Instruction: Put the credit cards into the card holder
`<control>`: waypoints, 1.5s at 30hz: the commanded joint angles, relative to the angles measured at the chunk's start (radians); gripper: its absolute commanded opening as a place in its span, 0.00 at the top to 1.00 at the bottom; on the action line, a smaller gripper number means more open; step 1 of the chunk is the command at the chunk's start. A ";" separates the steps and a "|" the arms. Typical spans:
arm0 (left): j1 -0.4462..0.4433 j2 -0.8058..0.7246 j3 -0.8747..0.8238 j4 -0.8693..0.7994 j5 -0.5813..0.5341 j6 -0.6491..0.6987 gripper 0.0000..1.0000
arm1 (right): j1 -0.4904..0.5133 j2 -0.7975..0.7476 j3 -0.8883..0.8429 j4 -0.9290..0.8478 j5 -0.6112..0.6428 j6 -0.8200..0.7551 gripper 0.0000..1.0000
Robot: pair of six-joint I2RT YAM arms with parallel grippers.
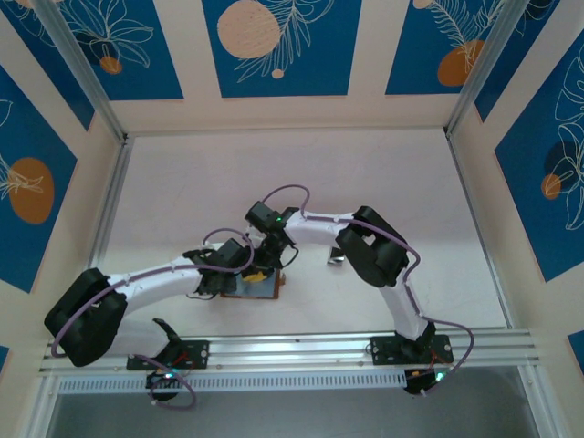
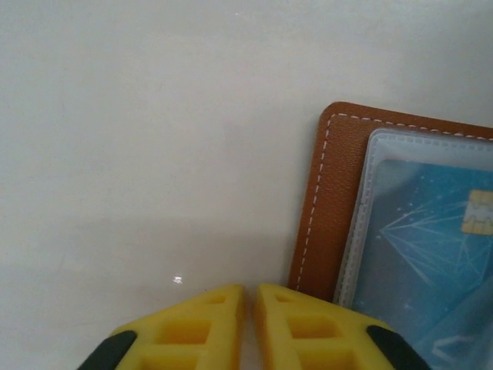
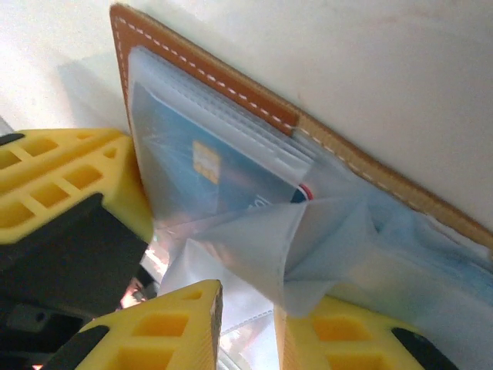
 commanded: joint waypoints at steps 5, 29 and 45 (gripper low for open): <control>-0.035 -0.138 0.006 0.074 0.072 0.042 0.73 | -0.025 0.062 -0.043 0.096 -0.057 0.047 0.75; -0.276 -0.142 0.015 -0.021 -0.116 0.185 0.52 | -0.068 0.113 0.009 0.016 -0.130 -0.015 0.74; -0.340 0.000 0.080 -0.110 -0.273 0.117 0.64 | -0.070 0.116 0.018 0.010 -0.146 -0.027 0.74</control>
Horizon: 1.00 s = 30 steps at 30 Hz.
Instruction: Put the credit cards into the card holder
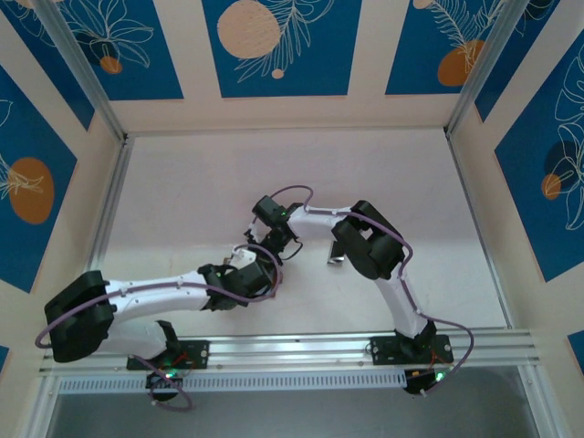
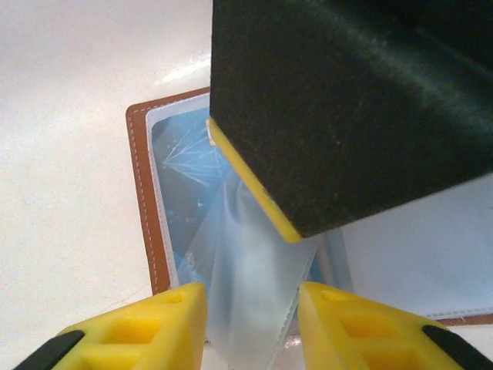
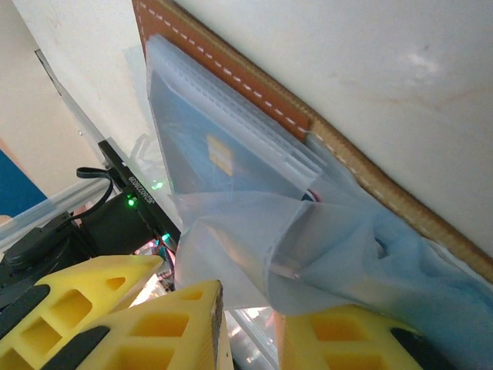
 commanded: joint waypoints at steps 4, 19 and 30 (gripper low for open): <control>-0.023 0.044 0.029 -0.067 -0.061 -0.041 0.66 | -0.006 0.051 -0.004 -0.031 0.049 -0.024 0.75; -0.079 0.133 0.067 -0.091 -0.125 -0.062 0.62 | -0.009 0.052 -0.001 -0.036 0.045 -0.032 0.75; -0.079 0.189 0.072 -0.113 -0.146 -0.114 0.75 | -0.012 0.045 -0.002 -0.044 0.043 -0.040 0.75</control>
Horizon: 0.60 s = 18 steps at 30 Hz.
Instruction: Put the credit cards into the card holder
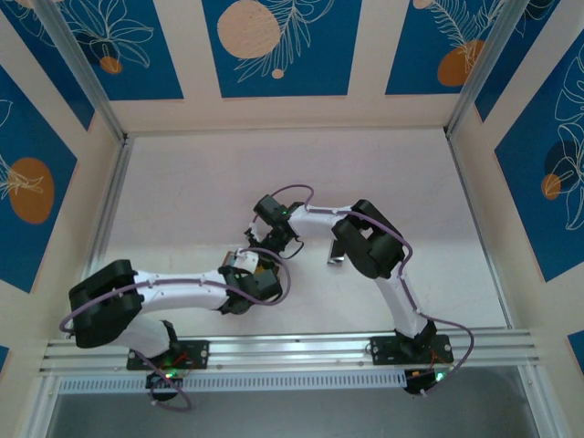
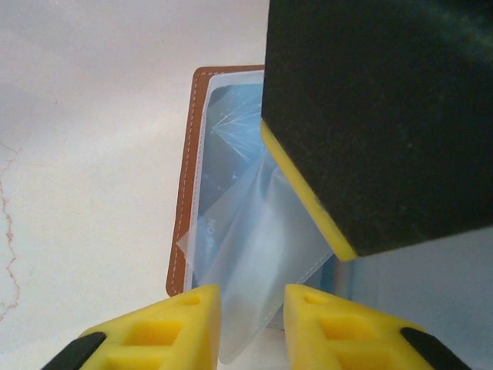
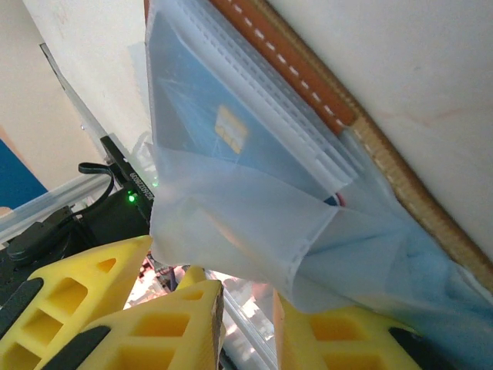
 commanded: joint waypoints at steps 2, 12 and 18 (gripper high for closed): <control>-0.014 0.038 0.012 -0.034 0.024 0.011 0.80 | -0.004 0.039 -0.002 -0.043 0.057 -0.008 0.75; -0.014 0.072 0.027 -0.056 0.012 -0.011 0.89 | 0.000 0.034 -0.001 -0.058 0.065 -0.021 0.75; -0.014 0.091 0.053 -0.095 -0.010 -0.034 0.97 | 0.000 -0.001 -0.007 -0.081 0.090 -0.051 0.75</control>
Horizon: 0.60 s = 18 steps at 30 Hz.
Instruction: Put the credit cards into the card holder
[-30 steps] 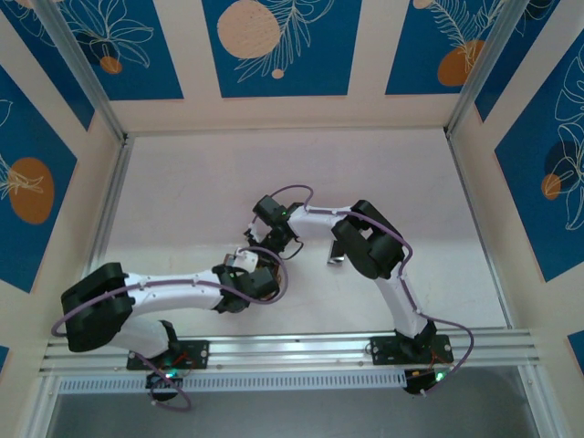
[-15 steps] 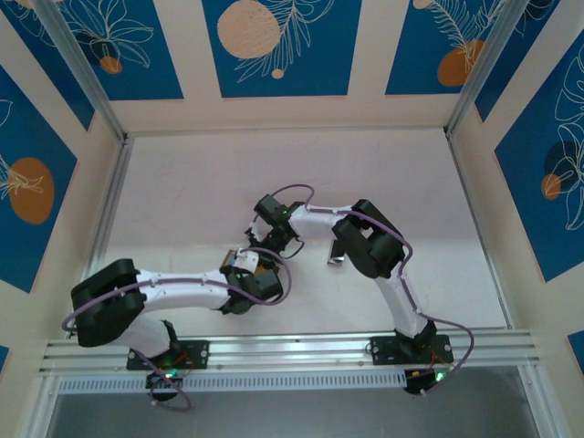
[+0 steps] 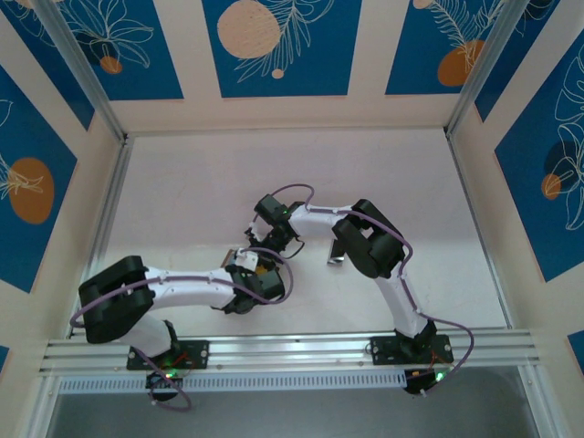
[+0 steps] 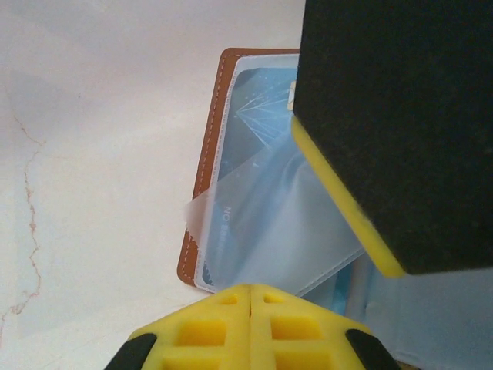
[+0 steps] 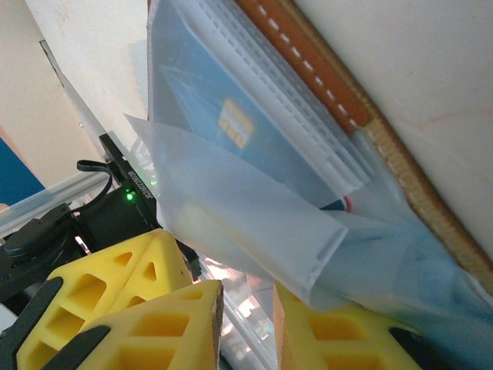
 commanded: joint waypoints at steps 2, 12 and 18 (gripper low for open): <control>-0.013 0.039 0.030 -0.054 0.018 0.007 1.00 | 0.003 -0.014 -0.008 -0.086 0.097 -0.038 0.75; -0.015 0.031 0.051 0.009 0.108 0.023 1.00 | -0.030 -0.134 -0.022 -0.124 0.144 -0.093 0.73; -0.015 0.039 0.086 0.038 0.123 0.037 1.00 | -0.055 -0.162 -0.011 -0.165 0.157 -0.121 0.73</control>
